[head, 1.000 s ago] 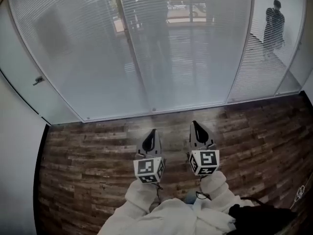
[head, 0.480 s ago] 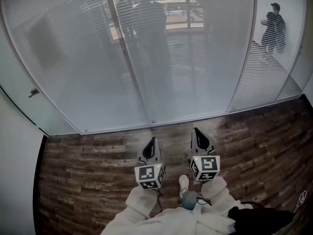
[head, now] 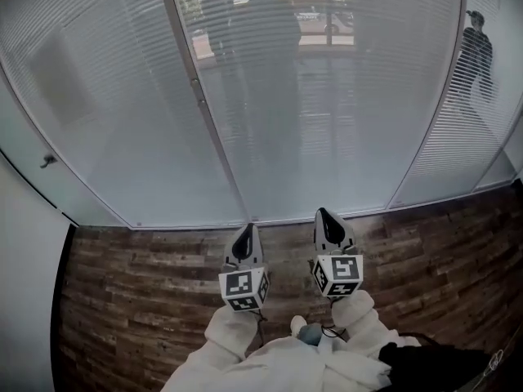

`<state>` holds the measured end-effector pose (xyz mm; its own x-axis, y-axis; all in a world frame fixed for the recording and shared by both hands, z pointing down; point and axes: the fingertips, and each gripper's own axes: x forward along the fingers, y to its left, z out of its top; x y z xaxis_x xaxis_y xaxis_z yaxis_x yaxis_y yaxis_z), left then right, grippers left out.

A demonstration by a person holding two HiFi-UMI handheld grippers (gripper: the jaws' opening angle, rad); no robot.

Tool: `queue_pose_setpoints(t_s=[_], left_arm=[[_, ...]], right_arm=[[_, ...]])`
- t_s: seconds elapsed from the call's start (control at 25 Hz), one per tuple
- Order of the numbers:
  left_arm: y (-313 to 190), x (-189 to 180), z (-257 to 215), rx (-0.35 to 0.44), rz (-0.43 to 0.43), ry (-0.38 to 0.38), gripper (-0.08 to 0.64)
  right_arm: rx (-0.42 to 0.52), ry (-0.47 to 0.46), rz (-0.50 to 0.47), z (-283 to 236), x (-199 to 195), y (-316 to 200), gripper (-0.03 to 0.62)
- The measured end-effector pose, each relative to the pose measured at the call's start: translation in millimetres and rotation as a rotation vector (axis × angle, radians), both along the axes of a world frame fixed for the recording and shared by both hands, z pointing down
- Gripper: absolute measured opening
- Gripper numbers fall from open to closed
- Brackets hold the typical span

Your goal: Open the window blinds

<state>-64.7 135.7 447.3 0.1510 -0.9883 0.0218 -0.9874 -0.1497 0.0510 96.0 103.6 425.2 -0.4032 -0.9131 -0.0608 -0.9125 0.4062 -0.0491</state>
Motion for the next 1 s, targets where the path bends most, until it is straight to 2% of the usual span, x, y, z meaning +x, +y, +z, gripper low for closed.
queue_pose_setpoints(t_s=[0.2,0.48,0.76,1.0], left_arm=[[-58,-3,9,-0.025,-0.034,0.008,-0.003],[-117,-9,7,-0.025,-0.042,0.011,-0.003],[-195,-18,18,-0.021,-0.002,-0.004,-0.003],[-276,-45,15,-0.017,0.021,-0.004,-0.003]], right_arm=[[-0.015,-0.024,0.003,6,9,-63,0.012],[-0.035,-0.030,-0.002,12,6,-117,0.012],[-0.045,-0.031,0.019,25,-12,-189,0.012],[-0.031,-0.031,0.024,20,-46,-265,0.012]])
